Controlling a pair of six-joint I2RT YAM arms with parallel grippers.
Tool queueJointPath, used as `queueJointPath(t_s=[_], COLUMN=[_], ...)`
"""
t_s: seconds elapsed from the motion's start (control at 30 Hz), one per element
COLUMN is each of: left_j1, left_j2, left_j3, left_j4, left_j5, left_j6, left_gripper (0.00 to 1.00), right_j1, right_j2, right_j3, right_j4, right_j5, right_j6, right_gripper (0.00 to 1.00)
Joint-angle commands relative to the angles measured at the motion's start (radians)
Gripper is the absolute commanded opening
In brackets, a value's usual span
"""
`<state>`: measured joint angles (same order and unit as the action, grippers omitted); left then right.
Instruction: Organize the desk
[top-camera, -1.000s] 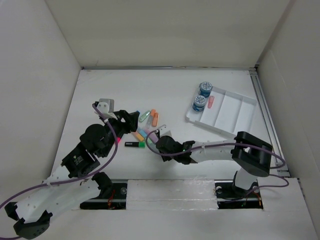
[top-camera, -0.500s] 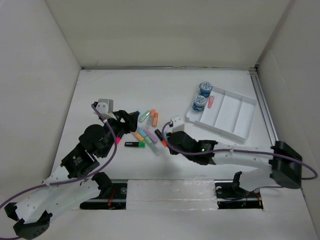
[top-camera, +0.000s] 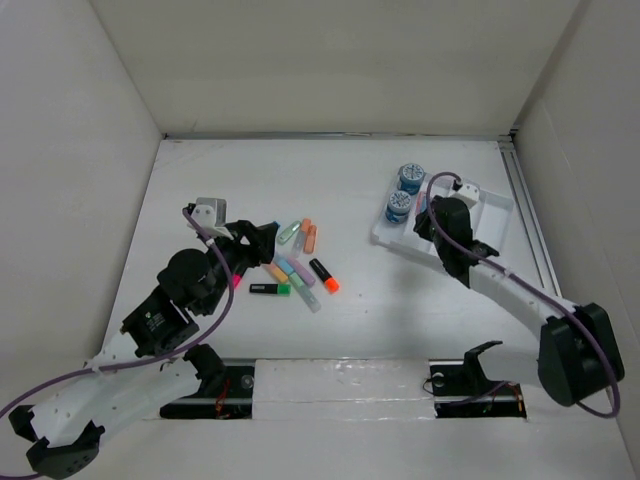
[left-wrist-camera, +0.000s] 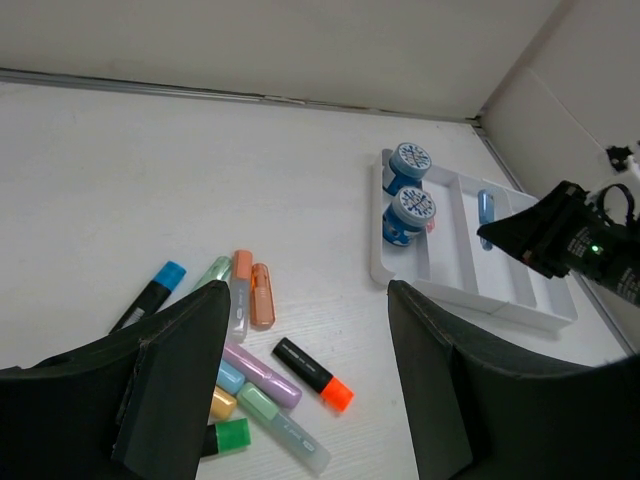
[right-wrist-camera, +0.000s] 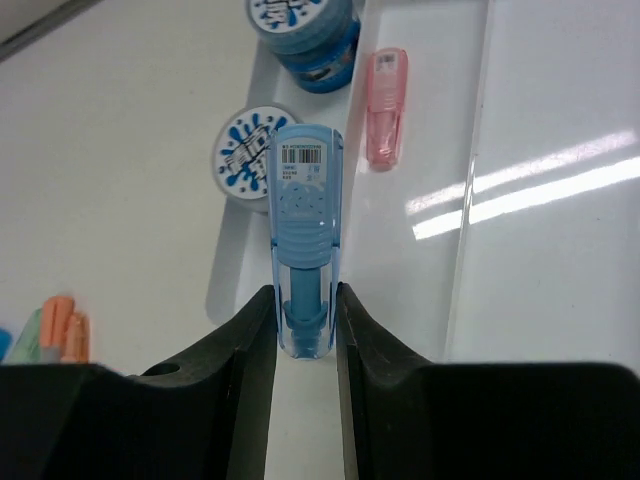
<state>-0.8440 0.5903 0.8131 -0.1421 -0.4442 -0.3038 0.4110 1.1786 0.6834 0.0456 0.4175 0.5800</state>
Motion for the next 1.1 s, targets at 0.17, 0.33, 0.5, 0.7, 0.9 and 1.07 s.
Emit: queueJointPath(t_s=[0.17, 0.33, 0.5, 0.7, 0.9, 1.07], left_j1=[0.002, 0.002, 0.002, 0.002, 0.002, 0.002], left_j2=[-0.018, -0.017, -0.014, -0.012, -0.015, -0.018], left_j3=[-0.002, -0.003, -0.002, 0.0, -0.003, -0.002], left_j4=[0.047, 0.045, 0.045, 0.045, 0.045, 0.044], left_j5=[0.007, 0.006, 0.001, 0.007, 0.006, 0.005], left_j6=[0.006, 0.008, 0.006, 0.006, 0.006, 0.006], left_gripper=[0.6, 0.6, 0.6, 0.6, 0.6, 0.6], right_j1=[-0.167, -0.215, -0.19, -0.033, 0.246, 0.353], right_j2=[0.332, 0.398, 0.32, 0.242, 0.459, 0.682], right_j3=[0.185, 0.228, 0.216, 0.16, 0.316, 0.507], right_j4=[0.112, 0.135, 0.116, 0.18, 0.145, 0.031], right_j5=[-0.223, -0.226, -0.16, -0.184, -0.123, -0.088], right_j6=[0.001, 0.029, 0.02, -0.005, -0.034, -0.089], right_gripper=[0.19, 0.31, 0.67, 0.28, 0.05, 0.49])
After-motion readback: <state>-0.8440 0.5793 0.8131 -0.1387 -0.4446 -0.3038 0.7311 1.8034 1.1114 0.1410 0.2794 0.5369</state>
